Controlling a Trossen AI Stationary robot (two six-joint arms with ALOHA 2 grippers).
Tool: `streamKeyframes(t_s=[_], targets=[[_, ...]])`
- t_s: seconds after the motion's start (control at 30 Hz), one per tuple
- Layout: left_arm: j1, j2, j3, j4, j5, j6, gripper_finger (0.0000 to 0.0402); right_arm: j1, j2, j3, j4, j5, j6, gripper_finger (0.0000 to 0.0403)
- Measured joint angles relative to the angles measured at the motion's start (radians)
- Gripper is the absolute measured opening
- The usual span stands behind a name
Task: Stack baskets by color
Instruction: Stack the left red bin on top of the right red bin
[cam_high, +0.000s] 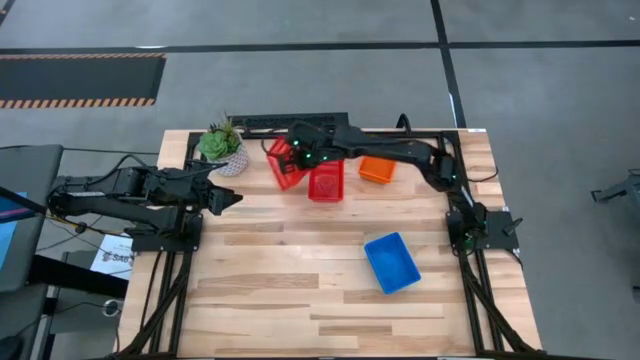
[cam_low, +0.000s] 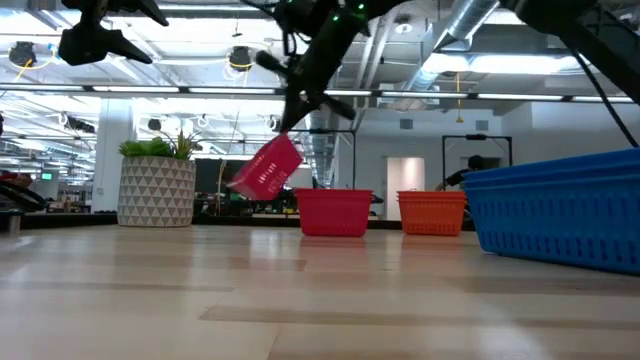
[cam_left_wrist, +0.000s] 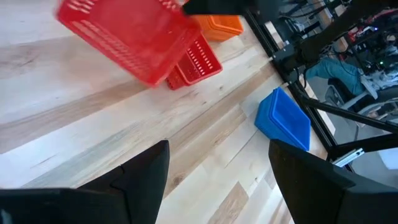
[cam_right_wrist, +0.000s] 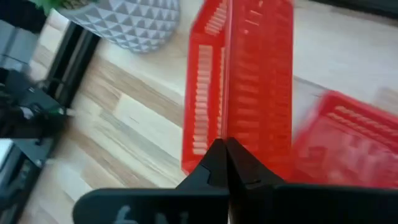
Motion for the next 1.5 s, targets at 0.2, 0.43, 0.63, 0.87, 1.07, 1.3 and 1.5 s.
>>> streamKeyframes(t_s=[0.2, 0.43, 0.63, 0.87, 1.07, 1.3, 1.5], targets=[[0.0, 0.0, 0.0, 0.0, 0.004, 0.002, 0.0263, 0.007, -0.088, 0.0, -0.153, 0.048, 0.018, 0.0001], [0.0, 0.0, 0.0, 0.0, -0.004, 0.004, 0.0263, 0.048, -0.211, -0.1, -0.242, 0.169, 0.088, 0.0], [0.0, 0.0, 0.0, 0.0, -0.01, 0.002, 0.0263, 0.076, -0.442, -0.41, -0.034, 0.179, 0.203, 0.0], [0.0, 0.0, 0.0, 0.001, -0.025, -0.01, 0.0263, 0.076, -0.66, -0.831, 0.431, 0.185, 0.301, 0.0], [0.0, 0.0, 0.0, 0.0, -0.021, -0.02, 0.0263, 0.109, -0.661, -1.094, 0.791, 0.246, 0.428, 0.0], [0.0, 0.0, 0.0, 0.0, -0.019, -0.042, 0.0263, 0.124, -0.623, -1.209, 0.925, 0.319, 0.504, 0.0], [0.0, 0.0, 0.0, 0.0, -0.019, -0.05, 0.0263, 0.123, -0.644, -1.224, 0.931, 0.327, 0.512, 0.0]])
